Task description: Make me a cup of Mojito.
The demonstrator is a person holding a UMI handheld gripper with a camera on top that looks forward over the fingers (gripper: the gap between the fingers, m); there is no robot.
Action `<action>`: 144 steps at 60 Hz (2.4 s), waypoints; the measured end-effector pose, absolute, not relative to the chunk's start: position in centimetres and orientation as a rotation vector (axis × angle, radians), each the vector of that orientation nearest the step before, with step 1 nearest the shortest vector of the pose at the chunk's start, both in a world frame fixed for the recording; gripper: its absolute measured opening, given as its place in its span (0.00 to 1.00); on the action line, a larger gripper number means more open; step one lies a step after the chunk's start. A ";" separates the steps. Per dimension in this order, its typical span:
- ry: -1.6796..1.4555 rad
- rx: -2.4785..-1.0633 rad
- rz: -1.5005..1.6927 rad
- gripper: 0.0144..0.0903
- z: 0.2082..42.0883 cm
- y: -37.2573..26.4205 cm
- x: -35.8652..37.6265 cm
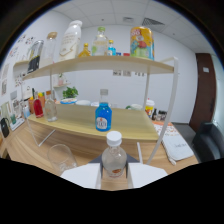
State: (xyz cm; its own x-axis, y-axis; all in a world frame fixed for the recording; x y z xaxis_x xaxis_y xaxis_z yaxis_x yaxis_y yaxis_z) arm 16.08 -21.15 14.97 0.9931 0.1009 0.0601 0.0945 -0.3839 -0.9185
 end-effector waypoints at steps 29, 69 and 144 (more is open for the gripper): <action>-0.123 -2.185 0.130 0.26 2.3 -21.1 15.3; -0.024 -2.162 0.036 0.90 6.2 -23.2 15.6; -0.098 -1.810 0.145 0.95 35.8 -23.2 -15.0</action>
